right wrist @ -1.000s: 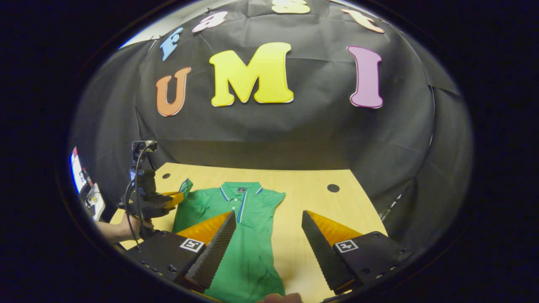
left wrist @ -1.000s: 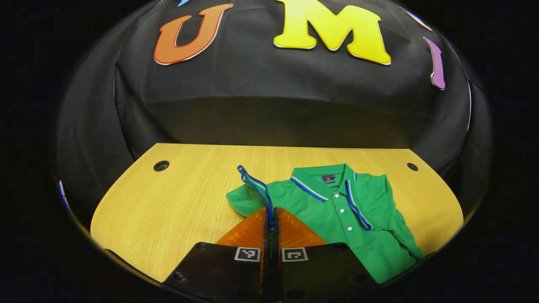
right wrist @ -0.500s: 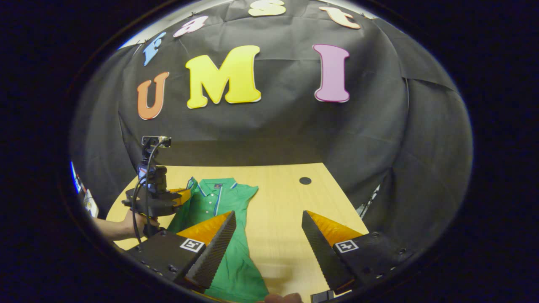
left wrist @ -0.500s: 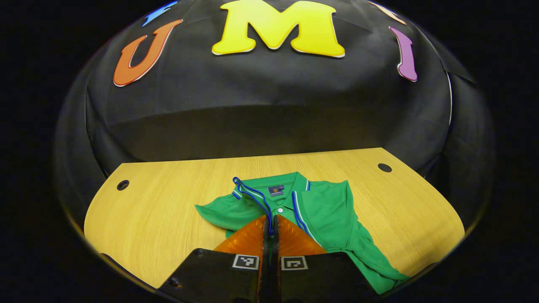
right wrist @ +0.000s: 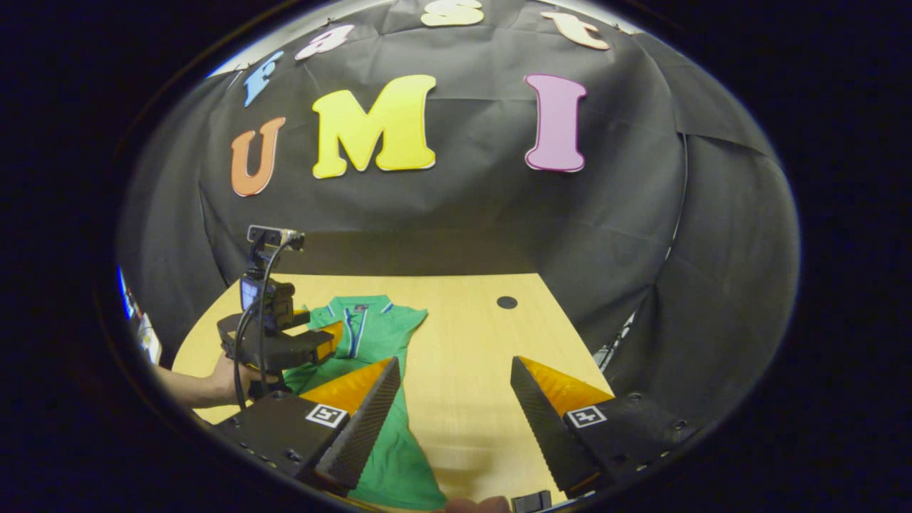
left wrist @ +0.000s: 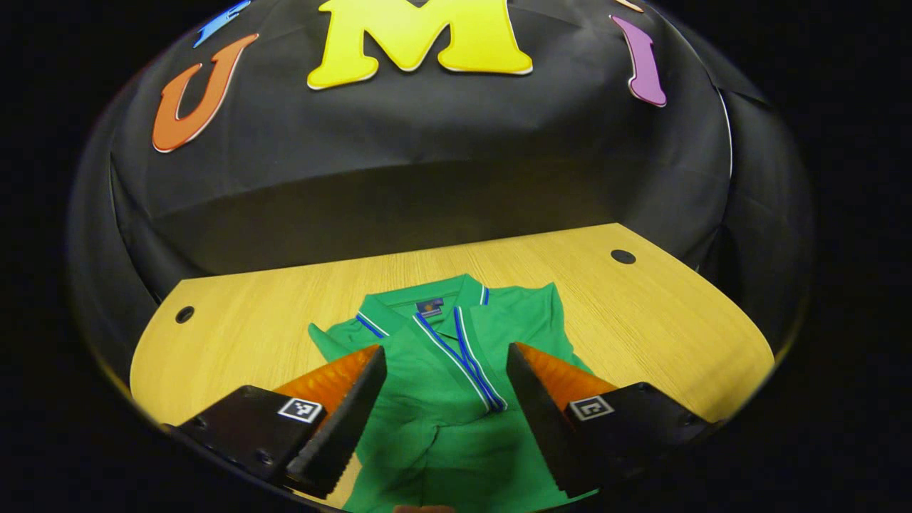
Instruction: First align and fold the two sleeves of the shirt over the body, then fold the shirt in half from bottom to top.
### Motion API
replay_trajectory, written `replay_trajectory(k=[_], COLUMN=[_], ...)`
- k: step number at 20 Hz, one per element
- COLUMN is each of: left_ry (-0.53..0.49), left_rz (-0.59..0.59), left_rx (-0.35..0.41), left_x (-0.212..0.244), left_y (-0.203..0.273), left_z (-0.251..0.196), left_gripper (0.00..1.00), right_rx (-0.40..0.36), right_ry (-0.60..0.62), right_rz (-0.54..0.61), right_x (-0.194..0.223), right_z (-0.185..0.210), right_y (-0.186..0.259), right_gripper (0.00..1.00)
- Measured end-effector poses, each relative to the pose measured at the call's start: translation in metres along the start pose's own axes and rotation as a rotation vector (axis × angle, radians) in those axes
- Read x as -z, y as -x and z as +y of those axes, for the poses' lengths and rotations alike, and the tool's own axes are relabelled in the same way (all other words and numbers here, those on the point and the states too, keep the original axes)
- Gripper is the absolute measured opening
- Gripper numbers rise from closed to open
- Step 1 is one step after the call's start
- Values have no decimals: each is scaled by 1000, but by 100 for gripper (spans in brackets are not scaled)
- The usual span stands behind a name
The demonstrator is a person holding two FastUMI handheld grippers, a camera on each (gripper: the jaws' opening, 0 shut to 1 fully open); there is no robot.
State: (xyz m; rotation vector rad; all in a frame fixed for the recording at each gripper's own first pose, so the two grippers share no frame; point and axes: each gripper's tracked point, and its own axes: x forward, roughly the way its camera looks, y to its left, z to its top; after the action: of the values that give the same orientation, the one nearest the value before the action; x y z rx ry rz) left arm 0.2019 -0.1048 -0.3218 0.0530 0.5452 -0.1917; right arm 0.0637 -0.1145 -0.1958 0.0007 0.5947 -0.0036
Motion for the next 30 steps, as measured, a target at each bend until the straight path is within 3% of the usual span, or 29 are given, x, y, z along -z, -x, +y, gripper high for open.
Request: replay_trajectory(k=[8, 13, 20, 28, 30], left_ry=[21, 78, 106, 106, 99], left_rz=[-162, -169, -101, 140, 213], left_rx=[-86, -132, -188, -109, -56], left_x=[-54, -45, 11, 113, 142], left_y=[97, 172, 246, 281, 284], left_z=[30, 47, 73, 71, 63], left_gripper=[100, 100, 100, 100, 100], right_rx=[-104, -147, -123, -155, -165], right_ry=[66, 95, 114, 139, 129], right_rz=[-55, -85, -44, 187, 277], right_x=[-7, -5, 31, 131, 166], right_z=[43, 56, 42, 24, 16], right_y=[15, 34, 58, 73, 70], right_gripper=[96, 96, 95, 96, 96])
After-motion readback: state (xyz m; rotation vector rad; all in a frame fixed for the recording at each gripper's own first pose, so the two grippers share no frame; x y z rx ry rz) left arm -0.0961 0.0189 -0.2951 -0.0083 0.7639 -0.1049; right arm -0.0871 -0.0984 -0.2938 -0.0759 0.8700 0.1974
